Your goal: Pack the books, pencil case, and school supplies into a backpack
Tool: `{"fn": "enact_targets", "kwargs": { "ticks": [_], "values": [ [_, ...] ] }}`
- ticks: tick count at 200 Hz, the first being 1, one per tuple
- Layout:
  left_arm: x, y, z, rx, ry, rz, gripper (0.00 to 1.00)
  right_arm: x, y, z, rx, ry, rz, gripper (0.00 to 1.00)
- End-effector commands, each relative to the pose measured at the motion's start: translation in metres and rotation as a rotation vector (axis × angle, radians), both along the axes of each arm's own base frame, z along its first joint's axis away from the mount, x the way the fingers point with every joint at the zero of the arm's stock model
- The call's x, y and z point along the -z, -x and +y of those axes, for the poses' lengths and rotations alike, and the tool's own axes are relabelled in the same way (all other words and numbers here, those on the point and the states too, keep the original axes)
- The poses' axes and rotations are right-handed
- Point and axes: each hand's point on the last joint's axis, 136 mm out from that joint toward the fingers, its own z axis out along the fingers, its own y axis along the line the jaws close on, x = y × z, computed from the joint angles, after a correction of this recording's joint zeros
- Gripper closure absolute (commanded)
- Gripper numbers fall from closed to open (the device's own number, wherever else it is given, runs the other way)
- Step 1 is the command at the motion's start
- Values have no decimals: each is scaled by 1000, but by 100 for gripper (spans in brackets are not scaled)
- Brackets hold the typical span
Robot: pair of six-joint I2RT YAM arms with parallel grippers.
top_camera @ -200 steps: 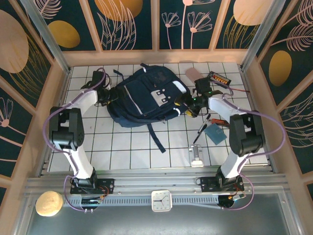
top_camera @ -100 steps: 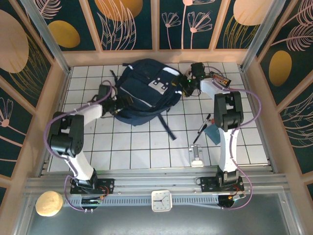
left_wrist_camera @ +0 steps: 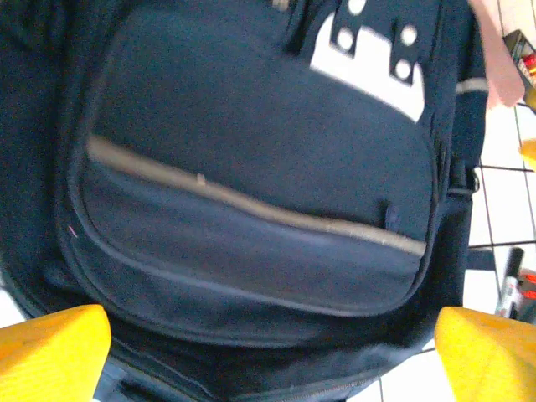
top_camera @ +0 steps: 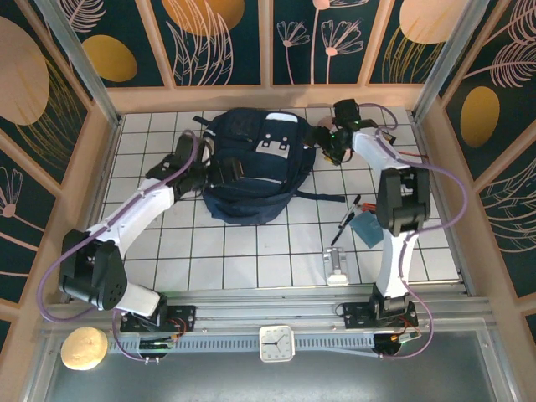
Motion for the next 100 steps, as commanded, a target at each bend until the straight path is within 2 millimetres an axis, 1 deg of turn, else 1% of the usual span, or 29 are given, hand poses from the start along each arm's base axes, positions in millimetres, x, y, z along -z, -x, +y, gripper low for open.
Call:
{"fn": "enact_targets", "kwargs": {
  "ticks": [1,12,24,33,43,53,54,64,71,80,87,94,96,100],
  "values": [
    [14,-1,17,76,-241,25,1,-9,31,-34,32,66,26,18],
    [13,-6,10,115,-275,1,1,-3,44,-60,73,83,54,17],
    [11,-10,0,151,-269,-7,1,1,59,-89,113,112,89,17],
    [9,-12,-12,178,-235,-13,1,4,74,-109,135,154,122,15],
    [6,-13,-28,210,-187,-22,1,6,88,-123,156,175,146,12],
    [4,-15,-41,227,-149,-28,1,8,102,-135,184,163,161,10],
    [4,-15,-43,229,-144,-28,1,4,102,-136,188,160,152,10],
    [4,-18,-53,235,-99,-22,1,8,114,-148,227,133,162,10],
    [5,-21,-59,235,-70,-21,1,9,119,-155,251,111,161,10],
    [4,-24,-66,240,-45,-26,1,9,121,-163,277,88,156,10],
    [4,-26,-70,247,-45,-29,1,6,119,-164,281,65,144,10],
    [0,-26,-73,266,-64,-46,1,1,115,-159,264,36,122,10],
    [8,-27,-74,271,-80,-30,1,-1,113,-156,256,28,114,10],
    [11,-28,-75,286,-107,-30,1,-4,110,-151,241,10,102,10]
  ]
}}
